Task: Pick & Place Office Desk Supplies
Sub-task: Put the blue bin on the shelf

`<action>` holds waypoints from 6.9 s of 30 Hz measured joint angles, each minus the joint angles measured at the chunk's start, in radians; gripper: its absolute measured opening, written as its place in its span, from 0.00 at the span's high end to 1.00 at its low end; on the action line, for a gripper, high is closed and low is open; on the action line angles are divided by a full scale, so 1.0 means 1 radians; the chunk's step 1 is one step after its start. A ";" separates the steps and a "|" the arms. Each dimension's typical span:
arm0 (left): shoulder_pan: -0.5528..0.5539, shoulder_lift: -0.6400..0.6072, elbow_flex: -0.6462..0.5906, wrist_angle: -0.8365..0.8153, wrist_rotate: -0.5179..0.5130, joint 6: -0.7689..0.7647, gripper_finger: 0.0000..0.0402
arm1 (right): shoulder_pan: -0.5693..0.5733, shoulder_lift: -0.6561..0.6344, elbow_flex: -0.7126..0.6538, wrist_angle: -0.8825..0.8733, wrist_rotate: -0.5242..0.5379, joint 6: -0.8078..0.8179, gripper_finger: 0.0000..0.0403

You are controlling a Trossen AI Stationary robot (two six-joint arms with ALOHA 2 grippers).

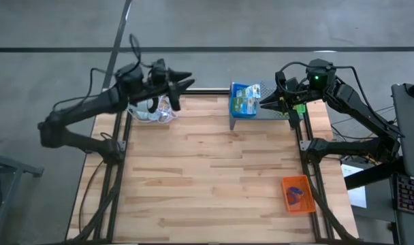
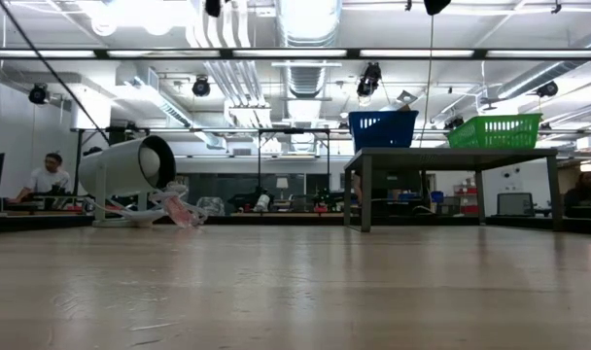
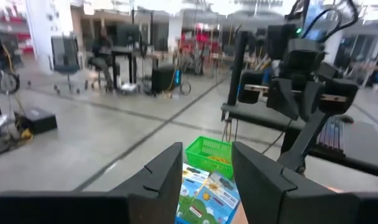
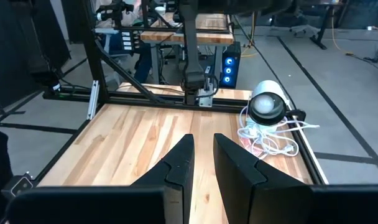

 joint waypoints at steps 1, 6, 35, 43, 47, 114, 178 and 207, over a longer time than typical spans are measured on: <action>-0.001 -0.025 -0.048 0.041 0.000 0.000 0.64 | 0.000 0.000 0.000 0.000 0.000 0.000 0.85; -0.014 -0.066 -0.205 0.077 -0.003 -0.026 0.64 | 0.000 0.000 0.000 0.000 0.000 0.000 0.85; -0.066 -0.522 -0.883 0.571 -0.017 0.097 0.67 | 0.000 0.000 0.000 0.000 0.000 0.000 0.85; -0.066 -0.678 -0.871 0.367 -0.045 0.100 0.67 | 0.000 0.000 0.000 0.000 0.000 0.000 0.85; -0.066 -0.682 -0.865 0.339 -0.044 0.066 0.67 | 0.000 0.000 0.000 0.000 0.000 0.000 0.85; -0.066 -1.212 -1.253 0.130 0.517 0.052 0.67 | 0.000 0.000 0.000 0.003 0.000 0.021 0.85; -0.065 -1.212 -1.254 0.130 0.513 0.049 0.67 | -0.070 0.457 0.569 -0.794 0.660 0.390 0.70; -0.065 -1.212 -1.255 0.130 0.513 0.048 0.67 | -0.137 0.716 0.650 -0.688 0.621 -0.091 0.63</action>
